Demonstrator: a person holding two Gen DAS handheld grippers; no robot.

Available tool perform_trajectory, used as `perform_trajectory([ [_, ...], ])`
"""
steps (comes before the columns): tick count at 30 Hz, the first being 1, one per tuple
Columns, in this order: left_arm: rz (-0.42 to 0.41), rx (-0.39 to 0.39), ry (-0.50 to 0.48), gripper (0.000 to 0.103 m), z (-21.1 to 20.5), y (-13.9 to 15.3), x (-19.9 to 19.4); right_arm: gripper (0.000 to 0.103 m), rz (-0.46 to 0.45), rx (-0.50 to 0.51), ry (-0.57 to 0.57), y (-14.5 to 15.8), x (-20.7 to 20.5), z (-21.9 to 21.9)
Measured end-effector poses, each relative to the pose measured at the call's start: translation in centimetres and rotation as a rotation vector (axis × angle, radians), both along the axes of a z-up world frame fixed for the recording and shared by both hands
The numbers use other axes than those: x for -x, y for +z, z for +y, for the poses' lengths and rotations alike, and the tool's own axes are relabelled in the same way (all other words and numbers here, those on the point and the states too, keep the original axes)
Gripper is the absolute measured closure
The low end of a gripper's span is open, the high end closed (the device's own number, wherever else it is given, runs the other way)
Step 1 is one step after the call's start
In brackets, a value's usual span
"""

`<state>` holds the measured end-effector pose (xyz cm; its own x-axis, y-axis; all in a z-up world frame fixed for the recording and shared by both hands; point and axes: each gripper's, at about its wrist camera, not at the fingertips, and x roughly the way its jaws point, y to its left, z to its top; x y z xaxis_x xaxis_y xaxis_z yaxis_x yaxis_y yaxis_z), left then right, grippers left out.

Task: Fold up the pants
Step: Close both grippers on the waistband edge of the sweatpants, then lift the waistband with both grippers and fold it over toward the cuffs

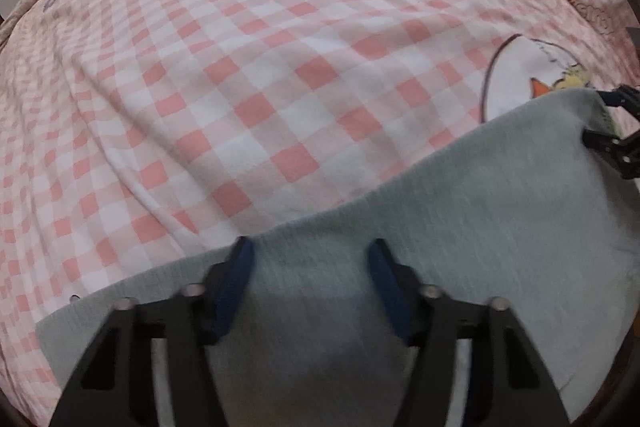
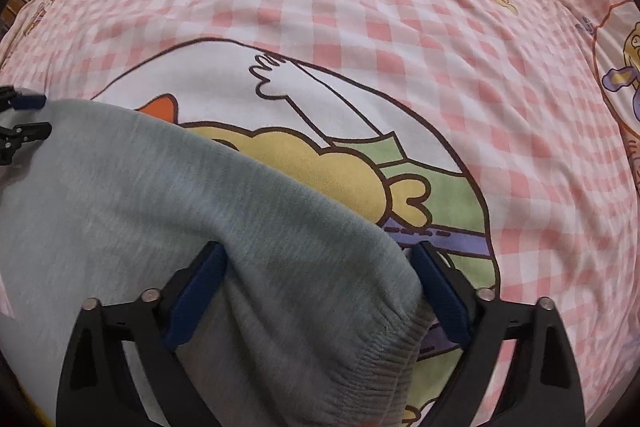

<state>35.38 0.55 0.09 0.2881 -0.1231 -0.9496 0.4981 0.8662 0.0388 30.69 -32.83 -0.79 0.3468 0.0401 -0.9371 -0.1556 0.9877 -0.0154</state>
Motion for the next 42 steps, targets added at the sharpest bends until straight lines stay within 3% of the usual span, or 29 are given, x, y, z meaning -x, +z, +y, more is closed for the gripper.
perform_trajectory([
  [1, -0.001, 0.010, -0.008, 0.070, -0.3, 0.1, 0.5, 0.025, -0.006, -0.010, 0.009, 0.1, 0.3, 0.2],
  [3, -0.001, 0.023, -0.025, 0.089, -0.2, 0.4, 1.2, 0.055, -0.006, -0.016, 0.044, 0.6, 1.0, 0.7],
  [4, -0.006, 0.022, -0.035, 0.092, -0.3, 0.5, 1.6, 0.063, -0.008, -0.006, 0.067, 0.9, 1.4, 1.0],
  [6, -0.017, 0.025, -0.044, 0.099, -0.3, 0.8, 2.0, 0.091, -0.017, 0.022, 0.104, 1.7, 2.0, 1.6],
  [8, -0.017, 0.056, -0.032, 0.099, 0.1, 1.2, 2.4, 0.096, -0.046, 0.031, 0.132, 2.9, 3.0, 2.2],
  [13, -0.063, 0.074, 0.019, 0.096, 0.4, 2.4, 3.0, 0.097, -0.108, -0.046, 0.154, 5.7, 5.4, 1.7],
  [15, -0.060, 0.092, 0.016, 0.069, -0.4, 3.3, 2.2, 0.097, -0.118, -0.065, 0.153, 6.6, 5.6, 1.5],
  [17, -0.070, 0.094, 0.011, 0.057, -1.3, 3.8, 1.5, 0.097, -0.117, -0.100, 0.145, 7.0, 5.4, 0.7],
  [21, -0.088, 0.095, -0.030, 0.056, -3.7, 4.8, 1.1, 0.097, -0.127, -0.104, 0.192, 7.8, 6.6, 0.6],
  [27, -0.154, -0.047, -0.187, 0.047, -6.5, 5.0, 2.0, 0.097, -0.147, -0.034, 0.273, 7.6, 8.6, 2.2],
  [33, -0.147, -0.083, -0.248, 0.043, -7.4, 4.4, 1.9, 0.099, -0.181, -0.015, 0.337, 8.3, 10.7, 2.0],
  [34, -0.131, -0.064, -0.245, 0.044, -7.2, 4.4, 1.9, 0.099, -0.184, -0.011, 0.324, 8.4, 10.8, 1.7],
  [35, -0.106, -0.038, -0.244, 0.051, -7.1, 4.3, 1.9, 0.099, -0.183, -0.021, 0.302, 8.5, 10.8, 1.1],
  [36, -0.060, 0.010, -0.254, 0.079, -6.9, 4.2, 1.9, 0.099, -0.178, -0.042, 0.284, 8.5, 10.7, 0.6],
  [37, -0.022, 0.035, -0.263, 0.091, -6.9, 4.1, 2.1, 0.099, -0.177, -0.065, 0.271, 8.6, 10.6, 0.2],
  [42, -0.040, 0.030, -0.295, 0.099, -6.7, 4.2, 4.1, 0.099, -0.189, -0.089, 0.225, 8.3, 10.5, -0.2],
])
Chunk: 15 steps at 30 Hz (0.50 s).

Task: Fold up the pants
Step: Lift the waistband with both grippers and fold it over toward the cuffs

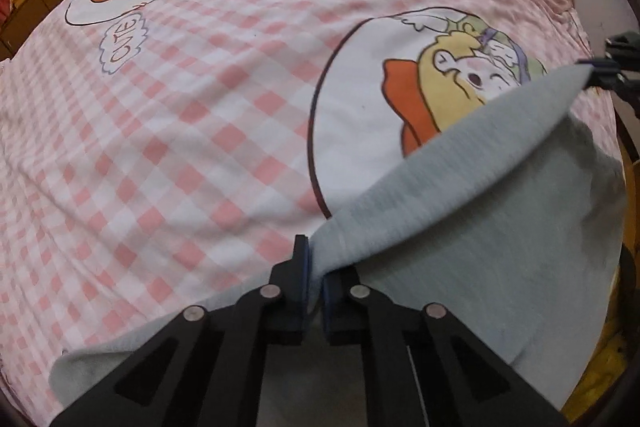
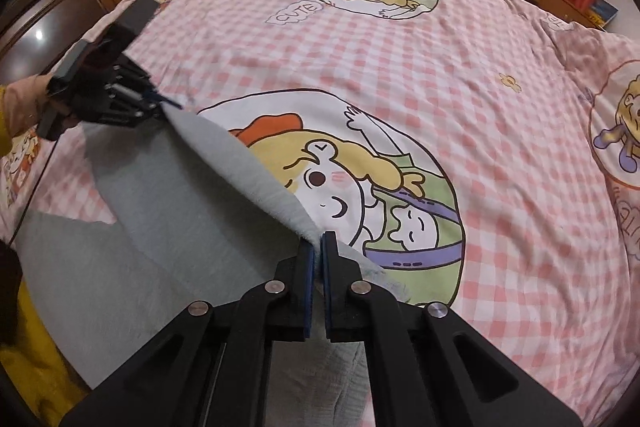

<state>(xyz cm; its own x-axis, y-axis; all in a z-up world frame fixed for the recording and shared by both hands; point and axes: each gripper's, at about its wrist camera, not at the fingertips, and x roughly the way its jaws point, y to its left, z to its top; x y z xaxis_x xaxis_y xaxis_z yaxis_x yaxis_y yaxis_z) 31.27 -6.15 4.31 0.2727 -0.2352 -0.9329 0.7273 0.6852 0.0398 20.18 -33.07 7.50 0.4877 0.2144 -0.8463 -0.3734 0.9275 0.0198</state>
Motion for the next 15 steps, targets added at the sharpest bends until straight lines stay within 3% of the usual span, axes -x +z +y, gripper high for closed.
perform_trajectory([
  [6, -0.096, 0.187, 0.133, 0.099, 2.9, 4.1, 3.7, 0.099, -0.030, -0.029, -0.043, 0.5, 0.6, -0.6],
  [10, -0.209, 0.193, 0.188, 0.099, 2.9, 6.7, 9.2, 0.099, -0.051, -0.062, -0.054, 1.8, 2.1, -1.2],
  [15, -0.216, 0.243, 0.236, 0.100, 2.8, 9.1, 16.4, 0.099, -0.072, -0.063, -0.050, 3.0, 5.7, -1.8],
])
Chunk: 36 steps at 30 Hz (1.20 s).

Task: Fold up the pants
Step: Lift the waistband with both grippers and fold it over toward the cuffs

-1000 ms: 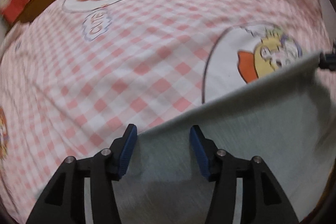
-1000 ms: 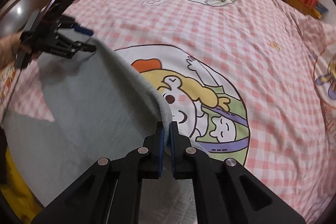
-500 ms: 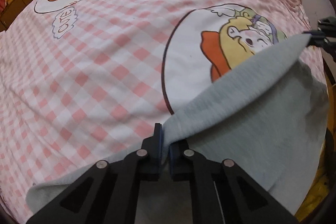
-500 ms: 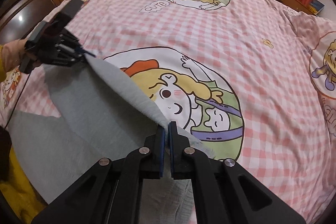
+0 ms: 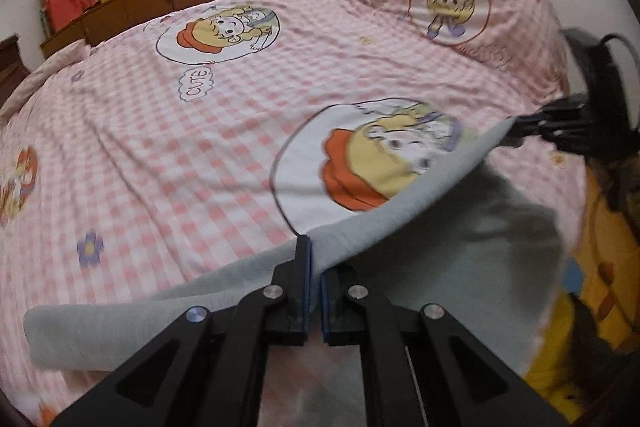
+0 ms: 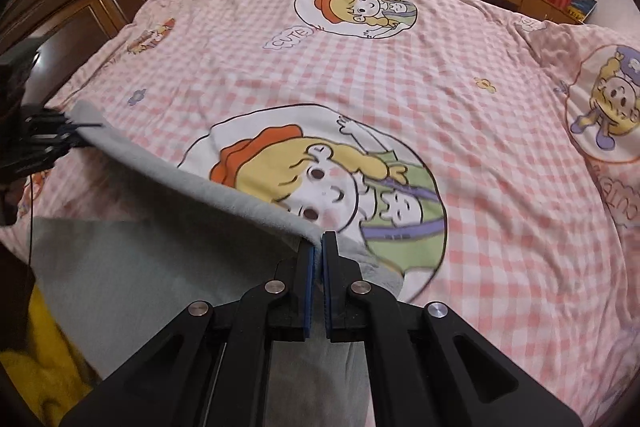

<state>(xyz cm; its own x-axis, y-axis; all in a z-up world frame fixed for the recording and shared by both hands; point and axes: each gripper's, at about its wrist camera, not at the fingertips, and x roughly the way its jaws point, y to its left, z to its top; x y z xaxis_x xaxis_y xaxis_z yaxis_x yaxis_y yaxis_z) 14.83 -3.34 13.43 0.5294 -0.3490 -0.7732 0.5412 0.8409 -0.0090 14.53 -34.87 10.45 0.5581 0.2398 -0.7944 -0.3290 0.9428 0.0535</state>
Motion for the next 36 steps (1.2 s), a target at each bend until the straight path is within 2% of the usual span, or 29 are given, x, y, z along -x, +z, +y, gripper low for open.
perform_trajectory([
  [3, 0.018, 0.047, 0.018, 0.100, -0.2, 0.8, 4.5, 0.099, 0.002, -0.021, -0.010, 0.1, 3.0, -0.5],
  [5, 0.018, 0.027, 0.018, 0.100, -0.8, 0.4, 7.8, 0.099, 0.016, -0.024, -0.004, -0.5, 4.9, -0.6],
  [8, 0.052, -0.010, 0.012, 0.100, -1.9, -1.3, 11.7, 0.099, 0.045, 0.009, 0.010, -2.0, 7.7, -0.4],
  [12, 0.155, 0.022, 0.059, 0.100, -2.1, -4.3, 14.7, 0.099, 0.098, 0.047, 0.019, -4.7, 10.3, -0.3],
  [17, 0.217, 0.103, 0.143, 0.100, -1.3, -5.6, 16.8, 0.099, 0.118, 0.059, 0.041, -6.5, 12.1, -0.2],
  [20, 0.246, 0.081, 0.157, 0.100, -1.8, -7.0, 17.6, 0.099, 0.143, 0.069, 0.060, -7.5, 12.1, -0.1],
  [24, 0.307, 0.013, 0.171, 0.100, -2.4, -10.4, 17.1, 0.099, 0.207, 0.099, 0.065, -9.3, 11.1, 0.2],
  [26, 0.322, 0.011, 0.193, 0.100, -2.5, -11.3, 16.7, 0.099, 0.220, 0.127, 0.070, -9.7, 10.9, 0.6],
  [29, 0.325, 0.042, 0.220, 0.100, -2.1, -11.4, 16.7, 0.099, 0.214, 0.143, 0.080, -10.0, 10.8, 0.9],
  [33, 0.316, 0.091, 0.244, 0.099, -1.5, -11.5, 17.2, 0.099, 0.219, 0.100, 0.063, -9.8, 10.8, 0.3],
  [36, 0.307, 0.108, 0.218, 0.099, -1.4, -11.3, 17.4, 0.098, 0.219, 0.076, 0.026, -8.9, 11.2, 0.0],
])
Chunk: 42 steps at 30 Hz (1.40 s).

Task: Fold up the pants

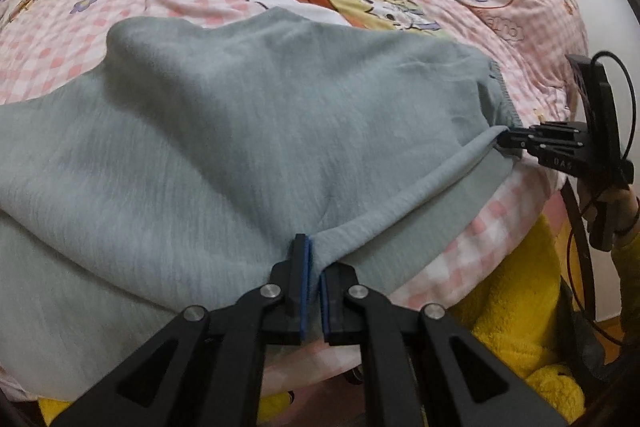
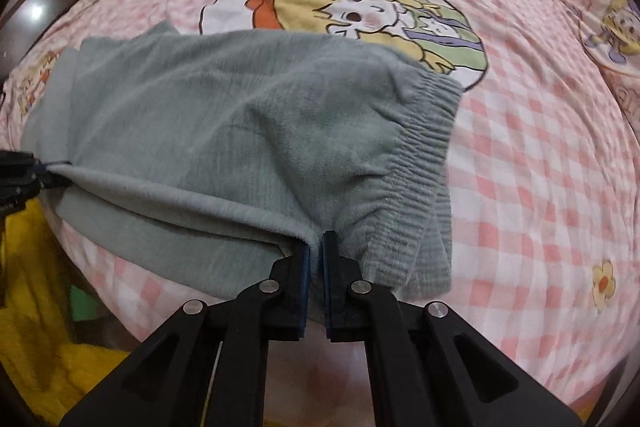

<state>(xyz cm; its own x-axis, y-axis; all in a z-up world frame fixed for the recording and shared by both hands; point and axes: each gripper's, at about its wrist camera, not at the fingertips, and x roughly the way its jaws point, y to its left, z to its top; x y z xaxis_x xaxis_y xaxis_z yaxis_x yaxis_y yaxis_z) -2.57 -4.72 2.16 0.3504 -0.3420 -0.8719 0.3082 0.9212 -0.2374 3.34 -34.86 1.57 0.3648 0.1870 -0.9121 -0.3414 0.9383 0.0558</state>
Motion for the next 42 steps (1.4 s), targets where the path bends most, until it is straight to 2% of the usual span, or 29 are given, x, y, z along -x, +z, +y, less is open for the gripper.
perform_trajectory([
  [4, -0.020, -0.011, -0.068, 0.099, 0.0, 0.1, 0.0, 0.092, -0.021, 0.024, -0.082, 1.2, 1.5, -0.1],
  [8, -0.045, -0.025, -0.100, 0.099, -0.3, 0.0, 0.3, 0.077, -0.017, 0.082, -0.198, 1.3, 2.9, -1.1],
  [10, -0.071, -0.030, -0.095, 0.099, -0.3, 0.0, 0.7, 0.075, -0.018, 0.082, -0.262, 1.4, 3.6, -2.4],
  [12, -0.089, -0.034, -0.082, 0.099, -0.3, -0.2, 1.0, 0.075, -0.001, 0.002, -0.346, 1.9, 4.2, -4.3],
  [14, -0.100, -0.037, -0.062, 0.099, -0.4, -0.2, 1.1, 0.075, 0.019, -0.130, -0.423, 2.6, 4.3, -6.2],
  [17, -0.099, -0.034, -0.039, 0.099, -0.5, -0.3, 1.1, 0.074, 0.045, -0.276, -0.494, 2.9, 3.4, -7.8],
  [21, -0.106, -0.041, -0.032, 0.099, -0.5, -0.1, 1.2, 0.074, 0.067, -0.355, -0.502, 2.3, 1.8, -6.9],
  [26, -0.125, -0.076, -0.038, 0.099, -0.9, -0.1, 1.5, 0.074, 0.065, -0.338, -0.501, 1.5, 0.7, -5.4],
  [30, -0.121, -0.065, -0.025, 0.099, -0.8, -0.2, 1.4, 0.074, 0.091, -0.311, -0.543, 0.2, 0.4, -5.6],
  [34, -0.119, -0.058, -0.017, 0.099, -0.7, 0.0, 1.5, 0.075, 0.096, -0.355, -0.591, -0.6, 0.3, -6.1],
  [36, -0.129, -0.072, -0.023, 0.099, -0.8, 0.2, 1.7, 0.087, 0.064, -0.355, -0.602, -0.3, 0.5, -6.2],
  [39, -0.147, -0.082, -0.031, 0.099, -1.1, 1.0, 2.2, 0.089, -0.034, -0.316, -0.601, 1.6, 1.2, -6.1],
  [42, -0.164, -0.068, -0.082, 0.099, -1.8, 2.7, 3.4, 0.090, -0.122, -0.292, -0.595, 3.9, 2.0, -6.3],
])
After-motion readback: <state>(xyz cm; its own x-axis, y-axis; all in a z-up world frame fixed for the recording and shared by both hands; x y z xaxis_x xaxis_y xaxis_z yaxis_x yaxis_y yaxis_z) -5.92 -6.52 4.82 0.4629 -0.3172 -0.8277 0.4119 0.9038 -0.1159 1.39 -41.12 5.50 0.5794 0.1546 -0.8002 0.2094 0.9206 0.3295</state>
